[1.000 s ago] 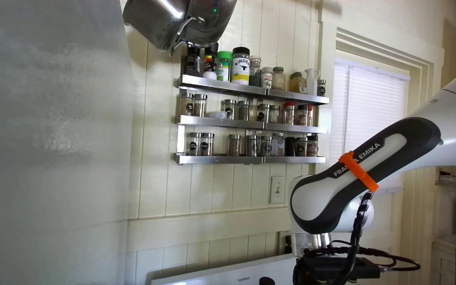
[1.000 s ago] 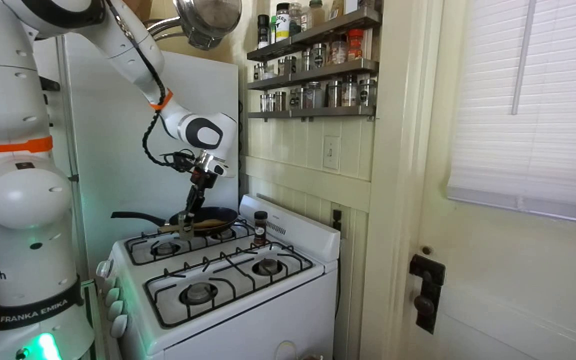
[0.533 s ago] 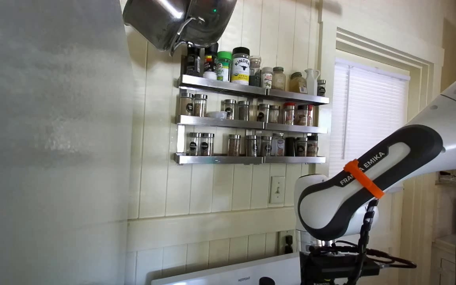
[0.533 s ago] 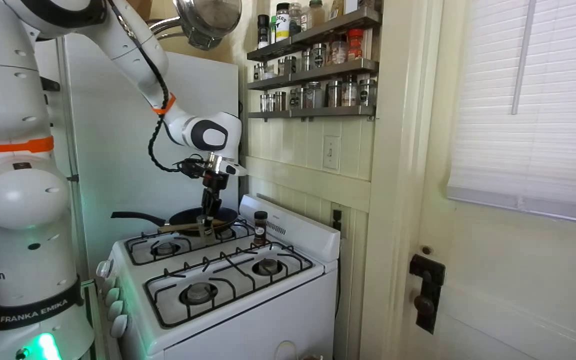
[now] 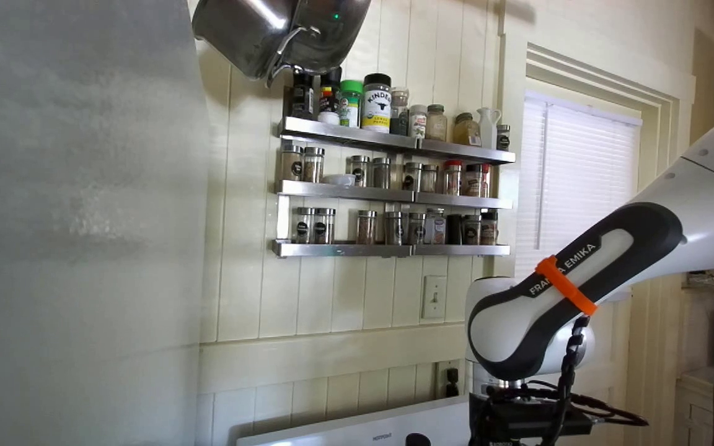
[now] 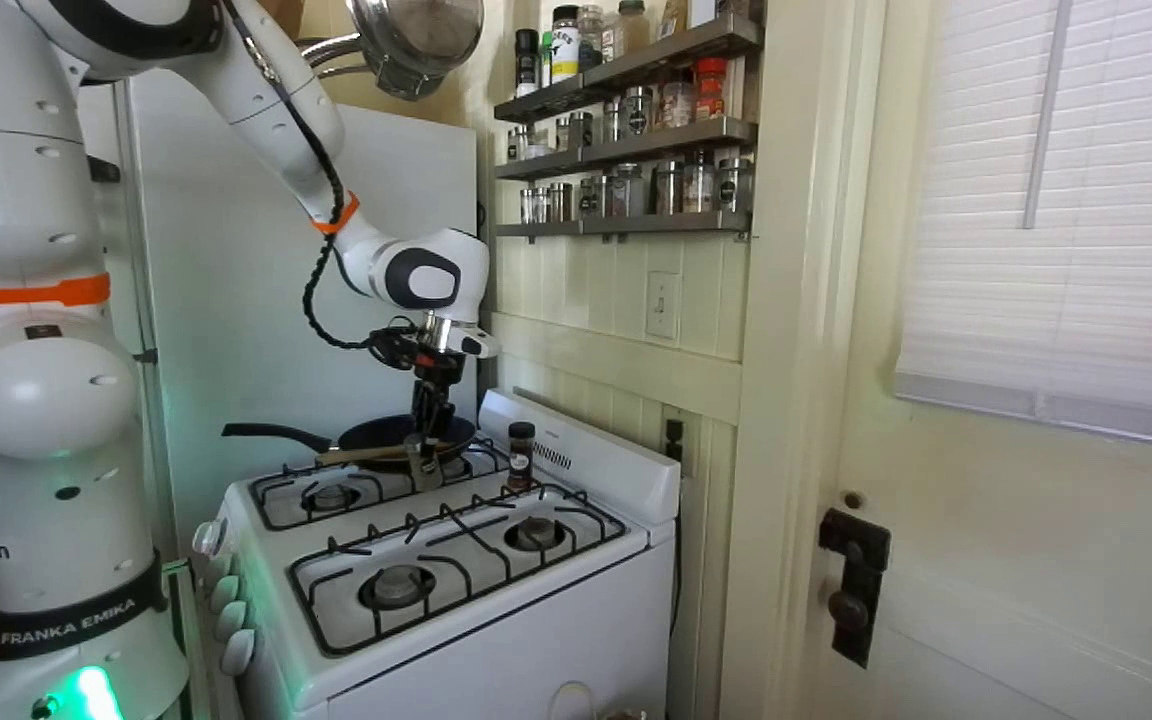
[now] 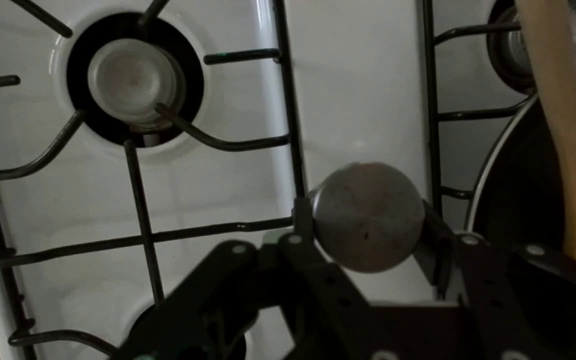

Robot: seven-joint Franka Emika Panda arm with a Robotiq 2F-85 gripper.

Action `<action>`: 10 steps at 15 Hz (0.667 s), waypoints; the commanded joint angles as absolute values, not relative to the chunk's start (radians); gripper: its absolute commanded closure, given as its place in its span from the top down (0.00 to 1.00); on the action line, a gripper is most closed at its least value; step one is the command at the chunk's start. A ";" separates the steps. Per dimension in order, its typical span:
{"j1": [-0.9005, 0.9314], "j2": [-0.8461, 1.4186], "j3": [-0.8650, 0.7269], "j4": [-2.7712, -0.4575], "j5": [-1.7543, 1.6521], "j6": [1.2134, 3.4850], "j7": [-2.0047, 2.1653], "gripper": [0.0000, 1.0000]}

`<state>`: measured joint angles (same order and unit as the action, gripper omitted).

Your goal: Put the spice bottle on the bottle shelf

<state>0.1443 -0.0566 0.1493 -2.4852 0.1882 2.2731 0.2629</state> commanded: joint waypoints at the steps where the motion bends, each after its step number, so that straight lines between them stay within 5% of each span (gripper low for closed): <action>1: 0.157 -0.014 0.157 -2.445 0.217 2.274 0.181 0.25; 10: 0.143 0.114 0.153 -2.366 0.265 2.256 -0.011 0.25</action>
